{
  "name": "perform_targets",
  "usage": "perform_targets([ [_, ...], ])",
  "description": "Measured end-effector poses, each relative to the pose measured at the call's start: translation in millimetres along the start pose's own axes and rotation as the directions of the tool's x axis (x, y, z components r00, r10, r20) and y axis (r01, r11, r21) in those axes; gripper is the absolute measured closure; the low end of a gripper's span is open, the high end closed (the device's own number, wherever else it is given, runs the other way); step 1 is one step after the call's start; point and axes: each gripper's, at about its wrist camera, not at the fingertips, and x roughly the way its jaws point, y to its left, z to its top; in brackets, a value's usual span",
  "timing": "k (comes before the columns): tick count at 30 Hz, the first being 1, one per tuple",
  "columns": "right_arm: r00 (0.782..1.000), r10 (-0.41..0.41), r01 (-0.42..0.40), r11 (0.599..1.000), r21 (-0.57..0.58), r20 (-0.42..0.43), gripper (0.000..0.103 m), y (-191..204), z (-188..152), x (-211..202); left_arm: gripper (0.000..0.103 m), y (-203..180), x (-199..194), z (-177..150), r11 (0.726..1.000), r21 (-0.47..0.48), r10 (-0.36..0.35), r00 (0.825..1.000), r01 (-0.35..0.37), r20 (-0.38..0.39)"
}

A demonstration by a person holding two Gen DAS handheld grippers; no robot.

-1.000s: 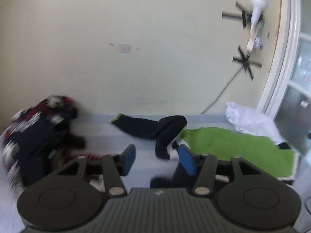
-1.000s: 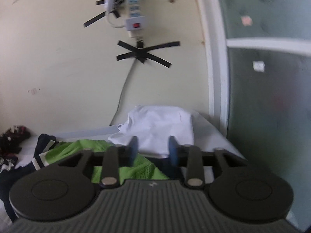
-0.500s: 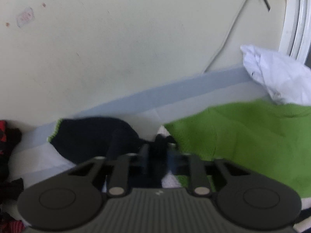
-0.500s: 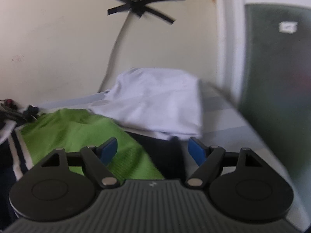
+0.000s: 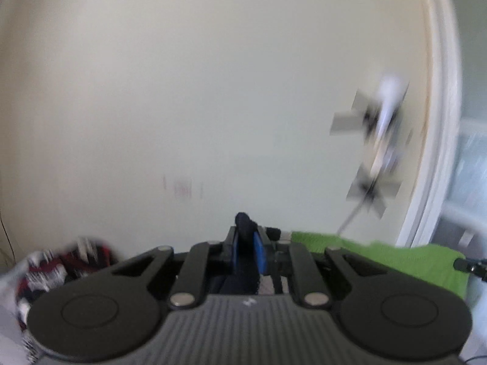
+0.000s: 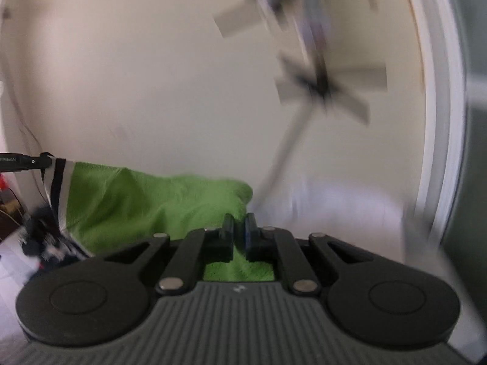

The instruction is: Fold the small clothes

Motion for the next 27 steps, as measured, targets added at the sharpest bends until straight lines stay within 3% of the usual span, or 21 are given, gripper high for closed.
perform_targets([
  [2, 0.990, 0.003, 0.008, 0.997, -0.078, 0.138, 0.094, 27.6, 24.9, -45.4, 0.092, -10.4, -53.8, 25.3, 1.000, 0.008, -0.009, 0.991, 0.008, 0.137],
  [4, 0.960, 0.008, 0.036, 0.988, -0.151, 0.279, 0.094, 55.4, 49.1, -91.0, 0.092, -21.7, -107.8, 46.9, 1.000, 0.024, -0.001, 0.963, -0.006, 0.270],
  [8, 0.862, 0.043, 0.103, 0.961, -0.258, 0.505, 0.094, 104.0, 94.0, -166.0, 0.092, -41.8, -191.3, 83.4, 0.999, 0.026, 0.032, 0.895, -0.048, 0.446],
  [10, 0.808, 0.041, 0.159, 0.945, -0.286, 0.587, 0.094, 124.4, 117.7, -194.8, 0.092, -49.1, -215.5, 99.2, 0.995, 0.026, 0.069, 0.862, -0.095, 0.503],
  [12, 0.769, 0.041, 0.192, 0.937, -0.291, 0.638, 0.094, 135.1, 143.1, -213.7, 0.092, -48.9, -229.5, 113.3, 0.990, 0.010, 0.113, 0.839, -0.140, 0.533],
  [15, 0.745, 0.049, 0.201, 0.934, -0.294, 0.665, 0.094, 135.5, 177.4, -223.2, 0.092, -41.8, -208.8, 128.7, 0.986, -0.015, 0.149, 0.840, -0.165, 0.522],
  [17, 0.748, 0.044, 0.211, 0.930, -0.301, 0.662, 0.094, 133.1, 191.2, -218.3, 0.092, -34.4, -194.0, 130.4, 0.983, -0.030, 0.171, 0.852, -0.180, 0.495],
  [19, 0.772, 0.038, 0.207, 0.929, -0.307, 0.634, 0.094, 128.2, 200.1, -202.7, 0.092, -23.1, -171.7, 126.0, 0.979, -0.040, 0.198, 0.873, -0.201, 0.446],
  [24, 0.880, 0.024, 0.146, 0.937, -0.317, 0.475, 0.094, 114.1, 177.1, -131.4, 0.092, 15.1, -75.6, 85.2, 0.967, -0.079, 0.256, 0.936, -0.244, 0.240],
  [27, 0.941, -0.018, 0.126, 0.946, -0.299, 0.339, 0.094, 102.0, 156.9, -54.5, 0.092, 37.6, 3.7, 53.5, 0.948, -0.074, 0.316, 0.942, -0.310, 0.112],
])
